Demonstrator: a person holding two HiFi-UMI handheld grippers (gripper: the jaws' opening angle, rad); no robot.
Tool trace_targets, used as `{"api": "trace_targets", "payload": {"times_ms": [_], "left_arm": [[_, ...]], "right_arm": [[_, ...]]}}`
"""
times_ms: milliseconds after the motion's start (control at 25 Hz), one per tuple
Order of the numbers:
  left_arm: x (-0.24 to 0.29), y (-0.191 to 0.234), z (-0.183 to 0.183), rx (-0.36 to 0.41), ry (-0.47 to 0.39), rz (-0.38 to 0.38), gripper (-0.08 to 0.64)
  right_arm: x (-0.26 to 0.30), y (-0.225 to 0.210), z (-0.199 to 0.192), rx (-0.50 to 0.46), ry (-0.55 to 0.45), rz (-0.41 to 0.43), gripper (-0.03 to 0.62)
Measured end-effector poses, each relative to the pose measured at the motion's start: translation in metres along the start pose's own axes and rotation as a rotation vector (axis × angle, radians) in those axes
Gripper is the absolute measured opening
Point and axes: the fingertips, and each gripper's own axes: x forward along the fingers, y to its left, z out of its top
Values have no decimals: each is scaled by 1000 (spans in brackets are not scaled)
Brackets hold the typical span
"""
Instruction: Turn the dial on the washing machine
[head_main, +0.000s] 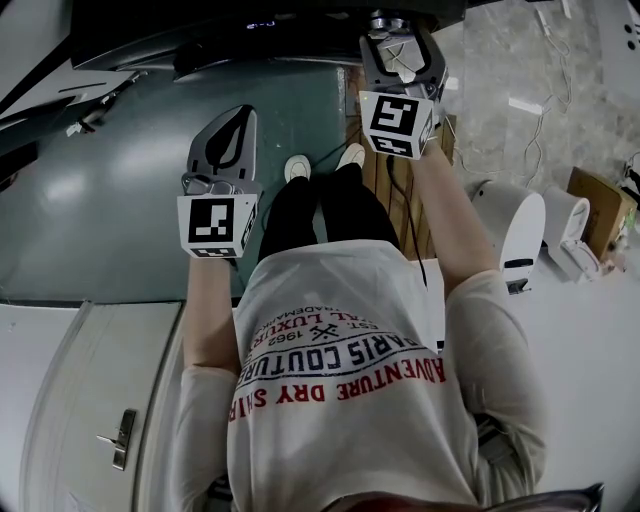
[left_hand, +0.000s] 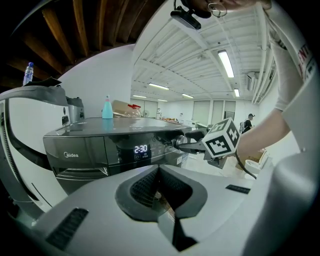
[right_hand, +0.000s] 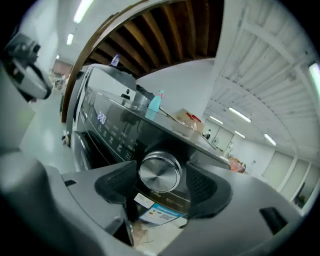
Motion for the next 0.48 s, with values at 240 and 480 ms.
{"api": "trace_targets", "payload": {"times_ms": [240,480], "left_arm": [[0,0,-1,-3,3,6,15],[0,-3,-5,-1,12,3,15]], "right_arm": [[1,4,-9,-286,-1,-42,299],[0,3,-9,-315,10,-40,279]]}}
